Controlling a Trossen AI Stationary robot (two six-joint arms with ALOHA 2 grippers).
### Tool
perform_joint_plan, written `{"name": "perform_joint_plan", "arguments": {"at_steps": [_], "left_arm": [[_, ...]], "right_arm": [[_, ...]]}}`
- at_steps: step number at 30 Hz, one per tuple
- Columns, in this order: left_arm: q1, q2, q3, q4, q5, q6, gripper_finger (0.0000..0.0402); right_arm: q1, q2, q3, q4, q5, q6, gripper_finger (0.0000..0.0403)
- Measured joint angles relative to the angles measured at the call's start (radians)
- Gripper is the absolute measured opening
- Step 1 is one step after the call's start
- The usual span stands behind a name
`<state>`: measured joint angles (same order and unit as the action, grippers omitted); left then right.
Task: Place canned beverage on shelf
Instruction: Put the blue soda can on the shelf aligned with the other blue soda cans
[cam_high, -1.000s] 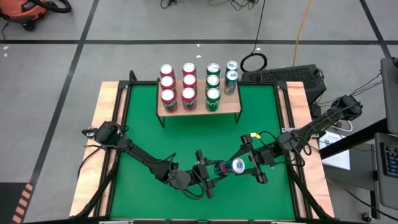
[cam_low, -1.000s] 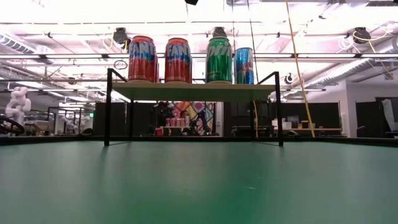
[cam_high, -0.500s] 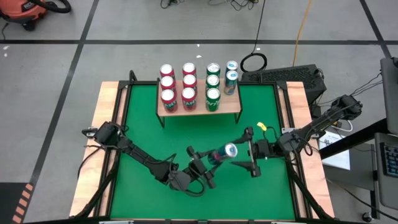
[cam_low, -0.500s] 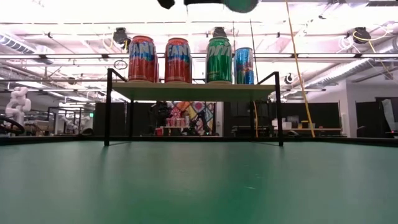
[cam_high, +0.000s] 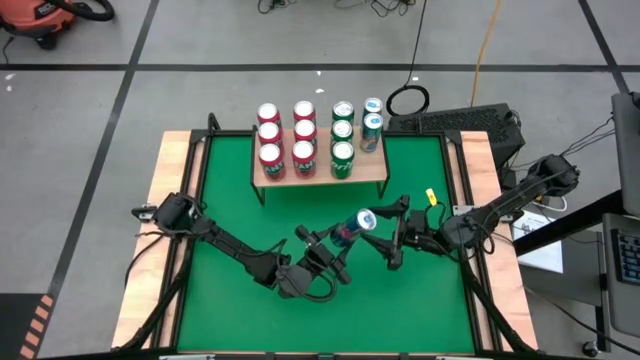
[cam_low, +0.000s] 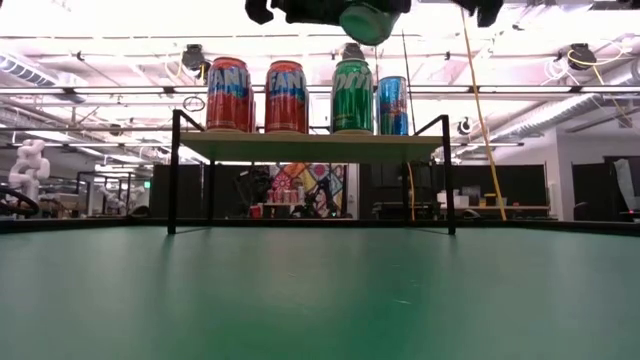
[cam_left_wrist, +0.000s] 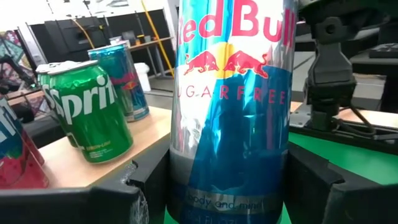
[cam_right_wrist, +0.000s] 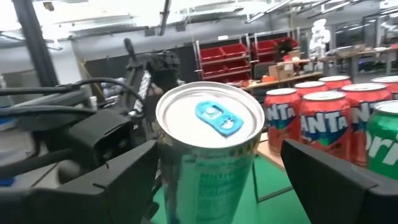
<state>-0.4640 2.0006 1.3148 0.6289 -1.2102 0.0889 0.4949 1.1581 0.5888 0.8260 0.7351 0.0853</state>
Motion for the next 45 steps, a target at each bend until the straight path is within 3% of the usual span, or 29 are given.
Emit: {"name": "perform_joint_plan", "arguments": {"at_steps": [10,28,39,45], "left_arm": [[0.010,-0.001,0.000,0.000,-0.019,0.018,0.0228],[0.028,-0.002,0.002,-0.014,-0.002,0.024,0.0231],[0.022,-0.002,0.002,-0.049,0.077,-0.023,0.0321],[0.004,-0.002,0.002,-0.046,0.075,-0.025,0.0339]], "right_arm": [[-0.058,0.034,0.000,0.066,-0.022,-0.019,0.0321],[-0.117,0.035,-0.001,0.078,-0.073,-0.028,0.0240],[-0.120,0.029,-0.001,0.066,-0.113,-0.096,0.0233],[-0.122,-0.024,-0.003,0.013,-0.126,-0.123,0.0231]]}}
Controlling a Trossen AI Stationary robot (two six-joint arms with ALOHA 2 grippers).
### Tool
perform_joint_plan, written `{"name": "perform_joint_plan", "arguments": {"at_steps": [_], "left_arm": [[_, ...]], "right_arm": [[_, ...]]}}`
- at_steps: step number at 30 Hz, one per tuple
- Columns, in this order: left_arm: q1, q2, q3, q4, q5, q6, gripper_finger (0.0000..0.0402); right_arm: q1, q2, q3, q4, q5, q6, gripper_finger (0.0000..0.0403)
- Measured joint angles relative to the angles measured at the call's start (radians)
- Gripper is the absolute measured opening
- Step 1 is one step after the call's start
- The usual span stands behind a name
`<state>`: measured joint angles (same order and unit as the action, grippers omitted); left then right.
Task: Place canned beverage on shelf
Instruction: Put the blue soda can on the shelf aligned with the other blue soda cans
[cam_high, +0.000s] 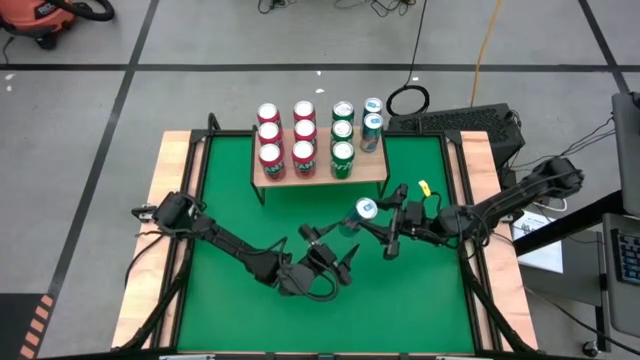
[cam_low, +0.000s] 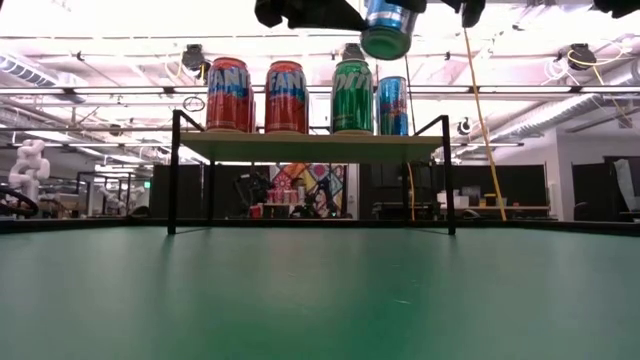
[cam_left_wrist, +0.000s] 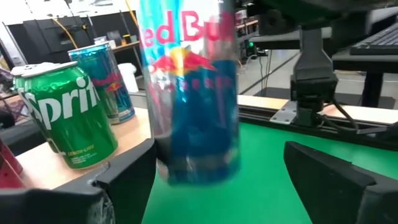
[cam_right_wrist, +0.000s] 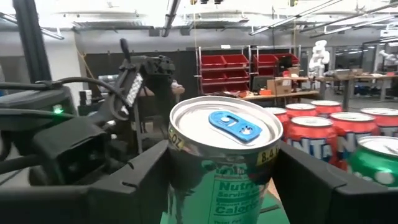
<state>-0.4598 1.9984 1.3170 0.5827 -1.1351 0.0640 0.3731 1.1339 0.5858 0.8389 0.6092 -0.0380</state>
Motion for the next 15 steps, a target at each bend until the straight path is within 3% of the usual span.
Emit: {"name": "perform_joint_plan", "arguments": {"at_steps": [7,15], "left_arm": [[-0.004,0.000,0.000,0.000,0.001,-0.007,0.0340],[-0.005,0.000,0.000,-0.001,0.037,-0.049,0.0340]], "right_arm": [[-0.001,-0.086,0.000,-0.129,-0.009,0.006,0.0232],[0.000,-0.226,0.000,-0.306,-0.190,-0.010,0.0232]]}}
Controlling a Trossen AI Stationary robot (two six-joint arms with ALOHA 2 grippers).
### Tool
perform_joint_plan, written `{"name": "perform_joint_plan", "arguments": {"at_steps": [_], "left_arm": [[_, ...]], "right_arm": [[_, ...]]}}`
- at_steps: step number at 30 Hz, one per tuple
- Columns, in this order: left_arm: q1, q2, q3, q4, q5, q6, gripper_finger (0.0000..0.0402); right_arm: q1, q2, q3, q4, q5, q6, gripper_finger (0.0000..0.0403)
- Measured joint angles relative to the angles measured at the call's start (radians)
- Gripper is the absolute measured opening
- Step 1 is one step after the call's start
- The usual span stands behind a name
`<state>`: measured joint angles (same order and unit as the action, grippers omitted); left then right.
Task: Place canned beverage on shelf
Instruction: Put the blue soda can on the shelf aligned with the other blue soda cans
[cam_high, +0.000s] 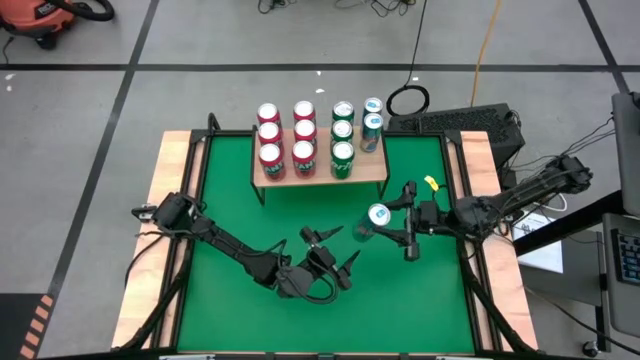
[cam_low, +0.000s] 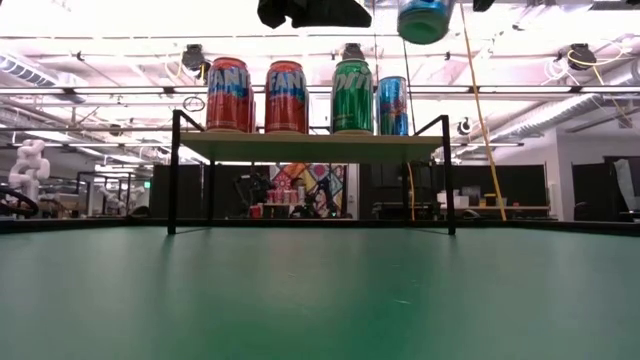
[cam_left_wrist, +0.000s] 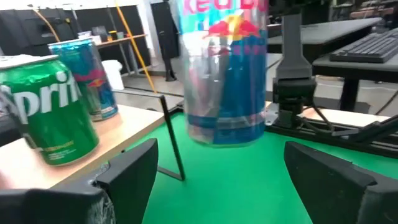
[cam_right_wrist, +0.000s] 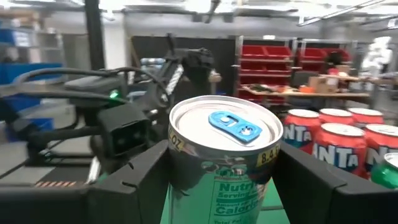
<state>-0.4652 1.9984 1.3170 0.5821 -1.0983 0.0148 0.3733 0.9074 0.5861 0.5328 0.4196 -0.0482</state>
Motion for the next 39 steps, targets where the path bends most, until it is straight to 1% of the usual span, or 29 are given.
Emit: {"name": "perform_joint_plan", "arguments": {"at_steps": [3,7,9,13,15,18,22,28,30,34,39], "left_arm": [[0.004,0.000,0.000,0.002,0.044,-0.010,0.0341],[0.006,0.000,0.000,0.012,0.108,-0.012,0.0341],[0.006,0.000,0.000,0.013,0.123,-0.018,0.0341],[0.007,0.000,0.000,0.013,0.125,-0.034,0.0341],[0.011,0.000,0.000,0.012,0.125,-0.035,0.0341],[0.028,0.000,0.000,0.015,0.156,-0.035,0.0341],[0.068,0.000,0.000,0.015,0.291,-0.037,0.0341],[0.104,0.000,0.000,0.014,0.431,-0.033,0.0341],[0.114,0.000,0.000,0.013,0.455,-0.033,0.0341],[0.131,0.000,0.000,0.013,0.466,-0.034,0.0341],[0.146,0.000,0.000,0.009,0.573,-0.035,0.0341]], "right_arm": [[0.000,-0.052,0.000,-0.057,-0.047,-0.025,0.0232],[0.000,-0.116,0.000,-0.120,-0.114,-0.112,0.0232],[0.000,-0.141,0.000,-0.142,-0.137,-0.155,0.0232],[0.000,-0.183,0.000,-0.201,-0.139,-0.209,0.0232],[-0.001,-0.191,0.000,-0.216,-0.138,-0.205,0.0232],[-0.002,-0.187,0.001,-0.208,-0.158,-0.162,0.0232],[-0.001,-0.160,0.002,-0.210,-0.211,-0.133,0.0232],[-0.002,-0.117,0.002,-0.208,-0.215,-0.121,0.0232],[-0.002,-0.103,0.002,-0.200,-0.215,-0.121,0.0232],[-0.001,-0.081,0.002,-0.171,-0.215,-0.121,0.0232],[-0.001,-0.054,0.002,-0.134,-0.216,-0.124,0.0232]]}}
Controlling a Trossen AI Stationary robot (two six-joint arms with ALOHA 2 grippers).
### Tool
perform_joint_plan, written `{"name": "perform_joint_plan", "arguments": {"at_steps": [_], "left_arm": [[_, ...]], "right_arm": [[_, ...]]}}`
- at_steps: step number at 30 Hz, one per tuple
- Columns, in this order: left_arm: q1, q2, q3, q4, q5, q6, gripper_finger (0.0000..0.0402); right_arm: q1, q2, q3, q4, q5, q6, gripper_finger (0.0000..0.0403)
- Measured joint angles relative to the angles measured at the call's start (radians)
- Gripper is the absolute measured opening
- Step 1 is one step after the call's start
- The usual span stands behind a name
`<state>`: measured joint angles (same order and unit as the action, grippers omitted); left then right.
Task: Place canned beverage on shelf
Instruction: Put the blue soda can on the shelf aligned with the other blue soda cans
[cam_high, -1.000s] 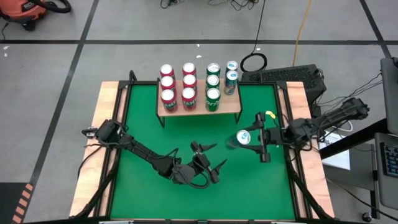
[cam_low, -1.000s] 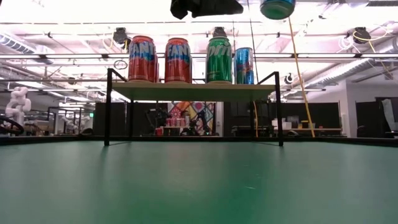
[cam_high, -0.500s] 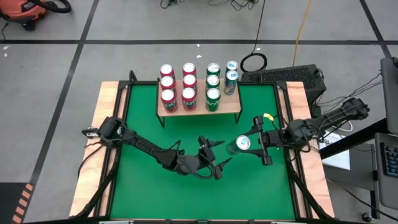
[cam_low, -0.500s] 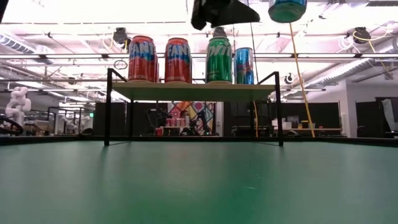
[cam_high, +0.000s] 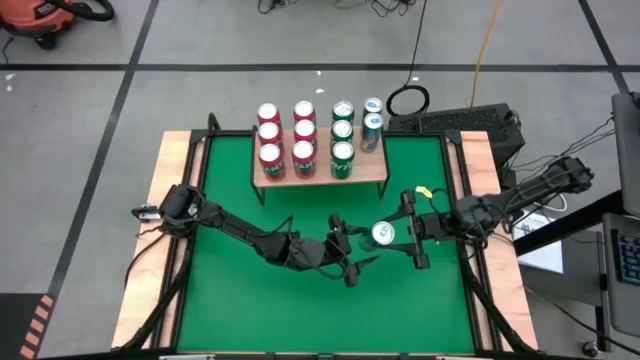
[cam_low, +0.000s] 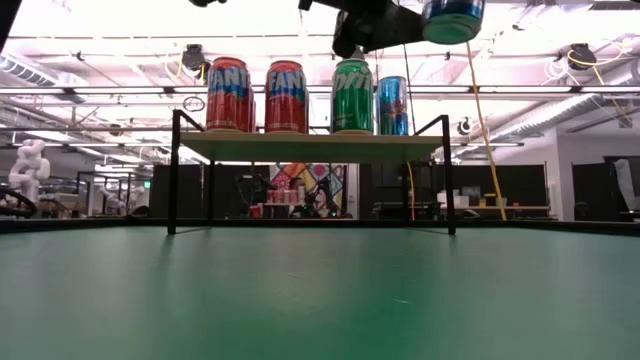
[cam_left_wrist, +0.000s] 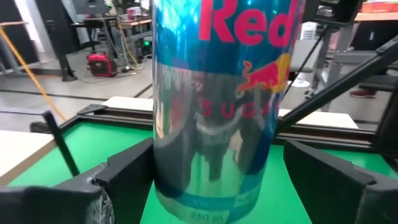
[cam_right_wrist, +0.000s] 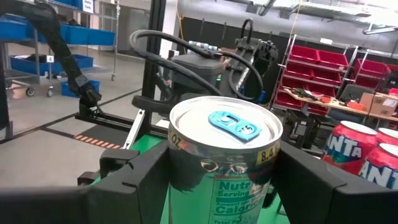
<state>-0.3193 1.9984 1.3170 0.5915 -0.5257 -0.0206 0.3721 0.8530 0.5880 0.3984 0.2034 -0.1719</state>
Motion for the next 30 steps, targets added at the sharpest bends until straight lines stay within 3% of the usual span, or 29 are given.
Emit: {"name": "perform_joint_plan", "arguments": {"at_steps": [5,16,24,30], "left_arm": [[0.000,0.000,0.000,0.001,0.002,0.006,0.0331],[-0.001,0.000,0.000,-0.008,-0.011,0.003,0.0220],[-0.005,0.000,0.000,-0.010,-0.019,-0.027,0.0212],[-0.012,0.000,0.000,-0.009,-0.158,-0.046,0.0210]], "right_arm": [[0.000,0.014,0.000,0.010,-0.003,-0.001,0.0233],[0.000,0.015,0.000,0.029,0.001,0.007,0.0234],[0.000,0.015,0.000,0.027,0.012,0.056,0.0254],[0.010,0.015,0.000,0.028,0.182,0.141,0.0286]]}}
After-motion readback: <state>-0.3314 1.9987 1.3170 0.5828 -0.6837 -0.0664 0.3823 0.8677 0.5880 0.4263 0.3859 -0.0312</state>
